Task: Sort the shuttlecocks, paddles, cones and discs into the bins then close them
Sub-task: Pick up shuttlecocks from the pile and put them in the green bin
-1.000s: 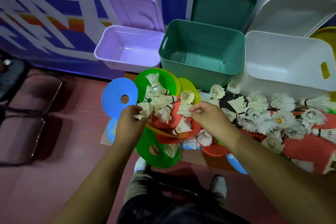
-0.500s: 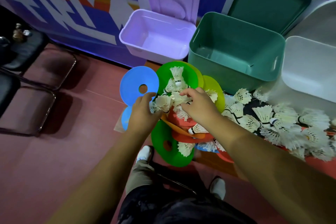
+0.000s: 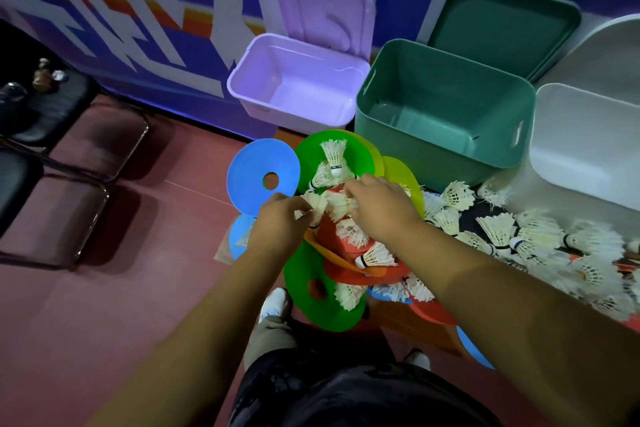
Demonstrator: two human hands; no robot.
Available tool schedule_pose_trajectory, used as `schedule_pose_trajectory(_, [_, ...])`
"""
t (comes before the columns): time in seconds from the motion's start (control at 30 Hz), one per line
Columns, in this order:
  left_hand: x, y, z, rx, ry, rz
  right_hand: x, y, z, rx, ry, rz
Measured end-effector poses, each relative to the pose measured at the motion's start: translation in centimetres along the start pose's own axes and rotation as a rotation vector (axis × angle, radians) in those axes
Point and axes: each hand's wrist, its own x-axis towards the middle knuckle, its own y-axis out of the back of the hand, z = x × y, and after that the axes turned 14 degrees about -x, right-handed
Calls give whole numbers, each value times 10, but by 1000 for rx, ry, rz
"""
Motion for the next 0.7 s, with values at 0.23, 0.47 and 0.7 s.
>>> schedule_pose_trajectory(0.23, [-2, 12, 28, -23, -12, 61, -13, 14, 12, -19, -37, -8])
schedule_pose_trajectory(0.47, [-3, 17, 57, -71, -75, 66, -25, 31, 40, 268, -300, 64])
schedule_pose_trajectory(0.7, [6, 10, 98, -106, -106, 15, -51, 52, 72, 566, -511, 211])
